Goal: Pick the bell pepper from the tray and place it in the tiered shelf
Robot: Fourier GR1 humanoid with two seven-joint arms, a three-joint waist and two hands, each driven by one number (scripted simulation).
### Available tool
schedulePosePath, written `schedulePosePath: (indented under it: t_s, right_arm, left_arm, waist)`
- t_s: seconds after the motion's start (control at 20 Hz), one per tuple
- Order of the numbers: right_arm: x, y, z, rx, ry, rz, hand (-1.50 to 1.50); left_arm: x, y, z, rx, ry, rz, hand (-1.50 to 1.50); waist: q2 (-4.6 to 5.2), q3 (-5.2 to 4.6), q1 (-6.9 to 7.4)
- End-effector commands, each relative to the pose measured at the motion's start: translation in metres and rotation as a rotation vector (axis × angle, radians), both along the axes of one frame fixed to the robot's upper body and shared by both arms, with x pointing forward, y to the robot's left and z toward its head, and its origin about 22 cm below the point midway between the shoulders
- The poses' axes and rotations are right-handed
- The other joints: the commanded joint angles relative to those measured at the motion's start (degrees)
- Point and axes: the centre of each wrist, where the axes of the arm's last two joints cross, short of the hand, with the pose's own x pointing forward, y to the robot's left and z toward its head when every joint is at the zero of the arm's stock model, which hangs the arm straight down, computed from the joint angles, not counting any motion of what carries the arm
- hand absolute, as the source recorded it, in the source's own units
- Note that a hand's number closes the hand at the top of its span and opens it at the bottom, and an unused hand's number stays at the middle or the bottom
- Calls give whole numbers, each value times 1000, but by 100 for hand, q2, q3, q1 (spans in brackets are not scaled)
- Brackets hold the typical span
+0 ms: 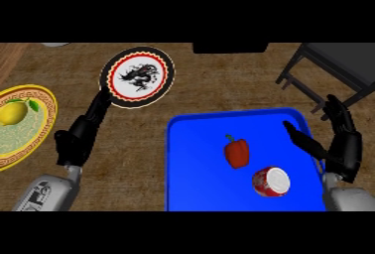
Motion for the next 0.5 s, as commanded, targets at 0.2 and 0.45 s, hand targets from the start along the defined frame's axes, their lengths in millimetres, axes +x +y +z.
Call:
schedulePosePath:
  t_s: [0.2, 0.45]
  right_arm:
    - [-24, -1, 10, 13, 14, 265, -150]
    - [-18, 11, 56, -174, 153, 318, -150]
  left_arm:
    - [4, -24, -14, -7, 2, -31, 0]
    - [7, -20, 5, -7, 6, -17, 0]
  waist:
    - [3, -7, 63]
    - [-11, -14, 114]
